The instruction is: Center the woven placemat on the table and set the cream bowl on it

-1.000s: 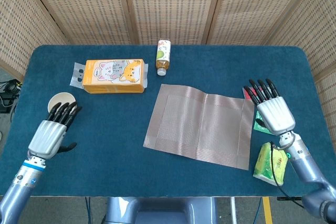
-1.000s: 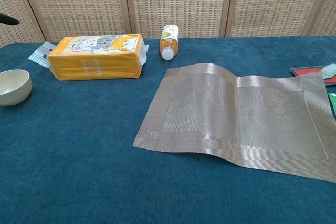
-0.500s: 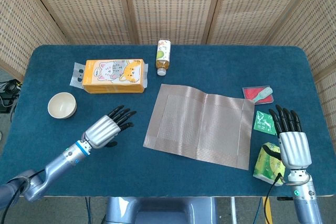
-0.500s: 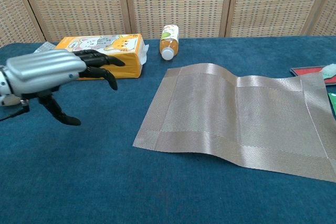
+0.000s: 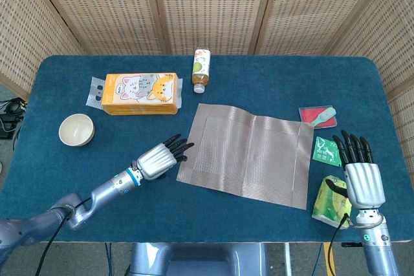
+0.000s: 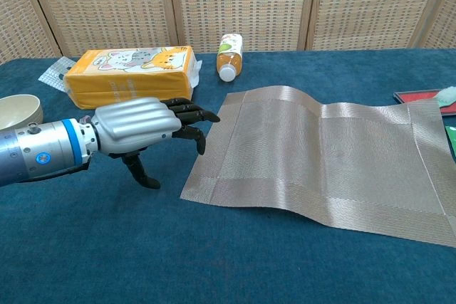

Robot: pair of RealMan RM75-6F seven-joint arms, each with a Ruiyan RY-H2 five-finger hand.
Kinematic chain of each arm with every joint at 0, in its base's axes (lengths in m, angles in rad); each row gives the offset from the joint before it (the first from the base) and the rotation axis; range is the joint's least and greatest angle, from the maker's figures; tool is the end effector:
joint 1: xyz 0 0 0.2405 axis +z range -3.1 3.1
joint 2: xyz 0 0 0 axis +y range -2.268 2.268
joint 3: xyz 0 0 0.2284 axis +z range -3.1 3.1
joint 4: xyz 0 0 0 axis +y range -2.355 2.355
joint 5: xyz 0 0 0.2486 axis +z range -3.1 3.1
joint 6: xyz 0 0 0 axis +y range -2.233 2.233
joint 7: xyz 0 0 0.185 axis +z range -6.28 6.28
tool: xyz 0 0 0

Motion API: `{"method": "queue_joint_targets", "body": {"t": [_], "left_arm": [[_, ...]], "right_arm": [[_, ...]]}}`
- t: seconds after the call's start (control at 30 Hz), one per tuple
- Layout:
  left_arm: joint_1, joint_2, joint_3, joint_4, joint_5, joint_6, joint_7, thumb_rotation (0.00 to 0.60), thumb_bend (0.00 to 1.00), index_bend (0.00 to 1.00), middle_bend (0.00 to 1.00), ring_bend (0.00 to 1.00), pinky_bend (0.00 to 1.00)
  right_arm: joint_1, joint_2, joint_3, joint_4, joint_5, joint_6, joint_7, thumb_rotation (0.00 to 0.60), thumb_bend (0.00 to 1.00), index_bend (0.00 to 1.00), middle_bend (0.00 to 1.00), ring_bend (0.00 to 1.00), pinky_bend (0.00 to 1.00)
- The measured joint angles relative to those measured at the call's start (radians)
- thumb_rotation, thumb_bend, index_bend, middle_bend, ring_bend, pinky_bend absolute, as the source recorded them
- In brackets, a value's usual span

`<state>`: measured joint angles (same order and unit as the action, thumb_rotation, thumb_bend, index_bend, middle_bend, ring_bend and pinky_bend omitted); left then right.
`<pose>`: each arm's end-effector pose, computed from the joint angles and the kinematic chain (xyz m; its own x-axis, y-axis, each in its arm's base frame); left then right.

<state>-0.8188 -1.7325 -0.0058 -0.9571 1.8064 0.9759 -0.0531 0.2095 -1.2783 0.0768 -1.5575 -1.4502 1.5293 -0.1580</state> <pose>-0.1271 0.3566 -0.1279 0.6987 0.0623 0.7126 0.4673 -0.7940 -0.3887 -0.2638 -0.2632 0.0829 0.4288 0.1076 0.8970 -0.8975 -0.0630 0.4366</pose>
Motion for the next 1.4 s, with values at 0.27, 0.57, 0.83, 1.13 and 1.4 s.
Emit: {"method": "queue_joint_targets", "body": {"t": [0.27,0.57,0.83,1.13,1.4], "left_arm": [[-0.046,-0.085,0.006,0.089,-0.016,0.008,-0.021,0.600,0.00,0.31,0.00,0.00,0.00],[-0.089,-0.134,0.019,0.132,-0.025,0.003,-0.012,0.600,0.00,0.31,0.00,0.00,0.00],[-0.099,-0.143,0.031,0.135,-0.040,-0.001,0.007,0.600,0.03,0.31,0.00,0.00,0.00],[-0.106,-0.152,0.045,0.135,-0.051,-0.002,0.009,0.600,0.33,0.31,0.00,0.00,0.00],[-0.111,-0.147,0.048,0.126,-0.062,0.003,0.011,0.600,0.34,0.31,0.00,0.00,0.00]], "right_arm": [[-0.008,0.002,0.009,-0.006,-0.011,-0.004,-0.004,0.600,0.00,0.00,0.00,0.00,0.00],[-0.017,0.006,0.016,-0.014,-0.027,0.004,-0.001,0.600,0.00,0.00,0.00,0.00,0.00],[-0.025,0.011,0.021,-0.020,-0.044,0.014,0.004,0.600,0.00,0.00,0.00,0.00,0.00],[-0.032,0.016,0.025,-0.025,-0.061,0.021,0.012,0.600,0.00,0.00,0.00,0.00,0.00],[-0.036,0.023,0.027,-0.033,-0.071,0.023,0.016,0.600,0.00,0.00,0.00,0.00,0.00]]}}
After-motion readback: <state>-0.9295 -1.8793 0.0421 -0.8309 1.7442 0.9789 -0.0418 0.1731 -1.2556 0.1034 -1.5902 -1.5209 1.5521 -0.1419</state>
